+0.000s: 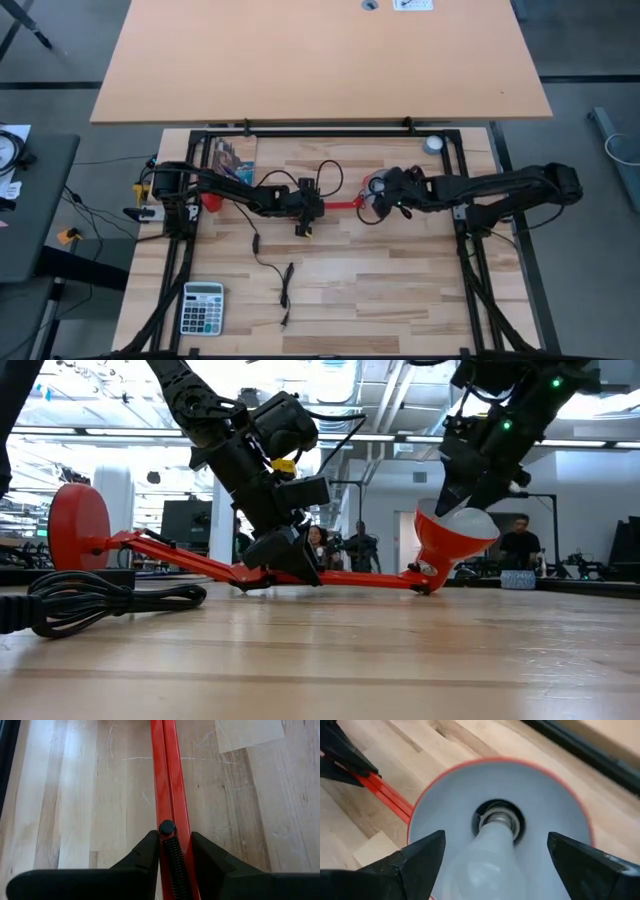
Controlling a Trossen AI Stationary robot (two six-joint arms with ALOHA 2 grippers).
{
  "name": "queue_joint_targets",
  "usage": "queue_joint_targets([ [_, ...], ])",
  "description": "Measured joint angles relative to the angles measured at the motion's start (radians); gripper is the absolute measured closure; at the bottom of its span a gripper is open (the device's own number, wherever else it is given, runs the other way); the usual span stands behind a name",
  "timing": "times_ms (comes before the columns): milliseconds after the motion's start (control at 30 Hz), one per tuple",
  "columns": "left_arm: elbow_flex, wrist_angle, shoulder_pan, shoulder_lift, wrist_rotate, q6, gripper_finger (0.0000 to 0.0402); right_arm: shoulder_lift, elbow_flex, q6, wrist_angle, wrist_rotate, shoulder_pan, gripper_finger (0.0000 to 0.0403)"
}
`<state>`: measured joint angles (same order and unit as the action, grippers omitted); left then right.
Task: Screw lightbulb
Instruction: Insert the lightbulb in the lamp
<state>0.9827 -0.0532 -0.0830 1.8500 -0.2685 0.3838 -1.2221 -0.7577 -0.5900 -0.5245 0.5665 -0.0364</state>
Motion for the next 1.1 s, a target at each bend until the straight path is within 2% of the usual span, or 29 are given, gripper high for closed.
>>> queue_joint_targets([
  [167,0.000,0.001,0.000,0.000,-0.001,-0.006,0.0321,0.000,-0.086,0.065,-0.203,0.005,0.061,0.0042],
  [300,0.000,0.001,0.000,0.000,-0.002,-0.014,0.0321,0.000,-0.080,-0.064,-0.258,0.029,0.142,0.0042],
  [667,0.000,0.002,0.000,0.000,-0.003,-0.018,0.0321,-0.094,0.023,-0.224,-0.109,0.413,0.385,0.0031],
  [833,0.000,0.002,0.000,0.000,-0.004,-0.015,0.0321,-0.173,0.044,-0.300,-0.104,0.455,0.383,0.0030],
  [1100,0.000,0.002,-0.002,0.001,-0.015,-0.016,0.0321,-0.280,0.045,-0.304,-0.075,0.473,0.316,0.0033],
])
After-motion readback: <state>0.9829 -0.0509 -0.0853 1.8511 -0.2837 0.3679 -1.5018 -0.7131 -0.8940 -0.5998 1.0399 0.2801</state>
